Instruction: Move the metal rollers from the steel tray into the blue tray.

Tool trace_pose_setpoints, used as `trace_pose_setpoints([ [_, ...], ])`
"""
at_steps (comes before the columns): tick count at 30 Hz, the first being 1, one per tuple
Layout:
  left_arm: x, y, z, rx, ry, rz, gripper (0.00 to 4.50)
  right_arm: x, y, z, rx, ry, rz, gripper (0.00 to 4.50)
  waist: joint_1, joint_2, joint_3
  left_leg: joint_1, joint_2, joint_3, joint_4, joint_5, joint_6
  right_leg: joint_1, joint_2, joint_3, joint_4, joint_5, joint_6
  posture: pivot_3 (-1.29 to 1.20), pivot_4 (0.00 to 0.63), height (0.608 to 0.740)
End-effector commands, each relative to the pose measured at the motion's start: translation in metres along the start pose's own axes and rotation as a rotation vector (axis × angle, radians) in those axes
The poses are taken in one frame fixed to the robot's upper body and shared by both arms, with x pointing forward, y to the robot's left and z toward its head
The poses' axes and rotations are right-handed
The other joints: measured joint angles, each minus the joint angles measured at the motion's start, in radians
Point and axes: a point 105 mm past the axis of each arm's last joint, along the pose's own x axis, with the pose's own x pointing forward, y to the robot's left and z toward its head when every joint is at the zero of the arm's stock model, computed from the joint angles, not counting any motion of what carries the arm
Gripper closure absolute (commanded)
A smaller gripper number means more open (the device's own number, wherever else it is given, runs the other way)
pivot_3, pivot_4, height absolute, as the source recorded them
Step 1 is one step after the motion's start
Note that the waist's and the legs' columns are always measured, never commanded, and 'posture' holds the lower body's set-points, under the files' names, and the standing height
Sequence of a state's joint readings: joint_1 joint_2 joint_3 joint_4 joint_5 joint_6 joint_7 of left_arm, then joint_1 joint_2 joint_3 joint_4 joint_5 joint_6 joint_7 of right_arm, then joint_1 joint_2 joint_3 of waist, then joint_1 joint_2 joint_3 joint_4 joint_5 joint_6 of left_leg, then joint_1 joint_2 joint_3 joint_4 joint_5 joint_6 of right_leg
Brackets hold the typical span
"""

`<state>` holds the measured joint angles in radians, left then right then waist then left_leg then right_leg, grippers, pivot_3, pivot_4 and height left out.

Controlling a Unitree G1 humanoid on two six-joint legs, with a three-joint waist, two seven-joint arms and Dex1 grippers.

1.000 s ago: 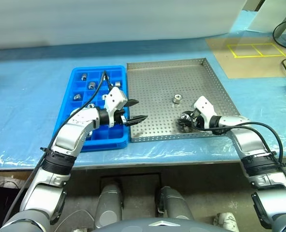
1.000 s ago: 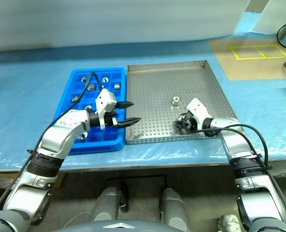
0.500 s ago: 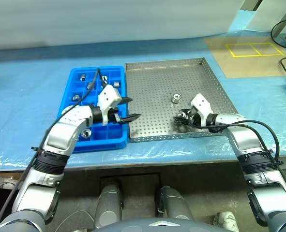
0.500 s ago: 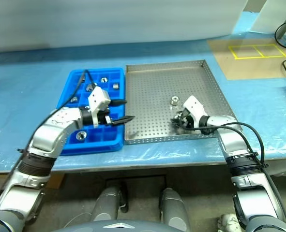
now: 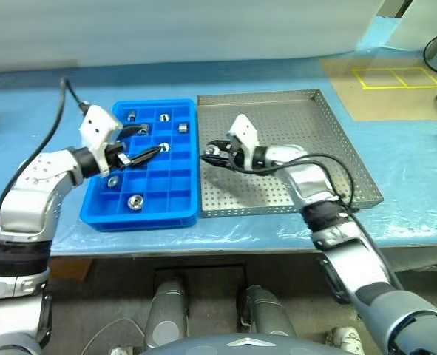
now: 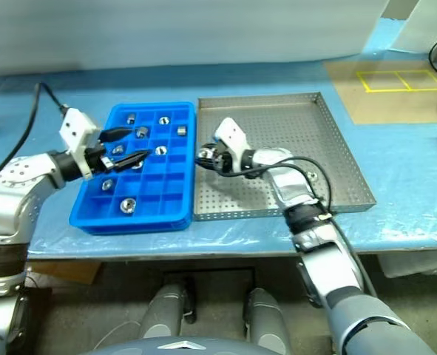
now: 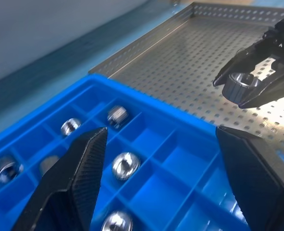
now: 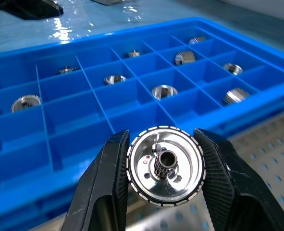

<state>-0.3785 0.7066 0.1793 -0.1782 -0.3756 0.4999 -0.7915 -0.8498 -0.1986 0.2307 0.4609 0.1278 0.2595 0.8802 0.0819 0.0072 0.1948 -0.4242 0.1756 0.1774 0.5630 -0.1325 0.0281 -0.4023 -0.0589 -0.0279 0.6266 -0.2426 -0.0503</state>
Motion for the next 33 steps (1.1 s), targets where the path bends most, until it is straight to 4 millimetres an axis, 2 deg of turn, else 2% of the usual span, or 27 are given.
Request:
trace_pose_setpoints([
  [1, -0.016, 0.003, 0.016, 0.040, -0.036, 0.059, 0.70, 0.014, -0.002, 0.013, -0.070, -0.039, 0.008, 2.87, 0.017, 0.000, 0.000, -0.001, 0.000, 0.000, 0.000, 0.000, 0.000, -0.001, 0.000, -0.001, 0.000, 0.000, 0.000, 0.21, 0.150, 0.740],
  [7, -0.026, 0.001, 0.014, 0.015, -0.024, 0.116, 0.70, 0.027, 0.006, 0.010, -0.042, -0.051, 0.060, 2.87, 0.049, 0.000, 0.000, -0.005, 0.000, -0.001, 0.001, 0.000, 0.000, -0.002, -0.001, -0.003, 0.000, 0.000, 0.000, 0.25, 0.150, 0.740],
  [11, -0.025, -0.002, 0.013, 0.007, -0.022, 0.122, 0.70, 0.034, 0.000, -0.001, -0.039, -0.026, -0.012, 2.87, 0.050, 0.000, 0.000, -0.003, 0.001, -0.001, 0.001, 0.001, -0.001, -0.002, -0.001, -0.002, 0.003, 0.000, 0.000, 0.25, 0.150, 0.740],
  [18, -0.017, -0.009, 0.015, -0.001, -0.024, 0.083, 0.70, 0.033, -0.009, -0.011, -0.014, -0.013, -0.091, 2.87, 0.050, 0.000, 0.000, -0.001, 0.000, -0.001, 0.001, 0.003, -0.005, -0.004, -0.001, -0.001, 0.011, -0.001, -0.001, 0.22, 0.150, 0.740],
  [21, -0.012, -0.010, 0.016, -0.009, -0.036, 0.061, 0.70, 0.031, -0.002, -0.008, 0.046, -0.061, -0.047, 1.86, 0.050, 0.000, 0.000, 0.000, 0.000, -0.001, 0.001, 0.003, -0.005, -0.004, -0.001, 0.000, 0.012, -0.001, -0.001, 0.19, 0.150, 0.740],
  [24, -0.005, -0.012, 0.018, -0.013, -0.045, 0.035, 0.70, 0.028, -0.004, -0.004, 0.064, -0.069, -0.063, 0.85, 0.047, 0.000, 0.000, 0.001, 0.000, -0.001, 0.001, 0.003, -0.005, -0.004, 0.000, 0.000, 0.013, -0.001, -0.001, 0.15, 0.150, 0.740],
  [29, 0.012, -0.016, 0.017, -0.017, -0.056, -0.019, 0.70, 0.011, -0.017, 0.003, 0.025, -0.084, -0.126, 0.85, 0.043, 0.000, 0.000, 0.001, 0.000, -0.001, 0.001, 0.003, -0.006, -0.005, 0.000, 0.001, 0.013, -0.001, -0.001, 0.11, 0.150, 0.740],
  [33, 0.022, -0.026, 0.018, -0.030, -0.077, -0.074, 0.70, -0.020, -0.039, 0.022, 0.010, -0.143, -0.228, 0.85, 0.041, 0.000, 0.000, 0.000, 0.000, 0.000, 0.001, 0.004, -0.006, -0.005, 0.000, 0.001, 0.012, -0.001, -0.001, 0.05, 0.150, 0.740],
])
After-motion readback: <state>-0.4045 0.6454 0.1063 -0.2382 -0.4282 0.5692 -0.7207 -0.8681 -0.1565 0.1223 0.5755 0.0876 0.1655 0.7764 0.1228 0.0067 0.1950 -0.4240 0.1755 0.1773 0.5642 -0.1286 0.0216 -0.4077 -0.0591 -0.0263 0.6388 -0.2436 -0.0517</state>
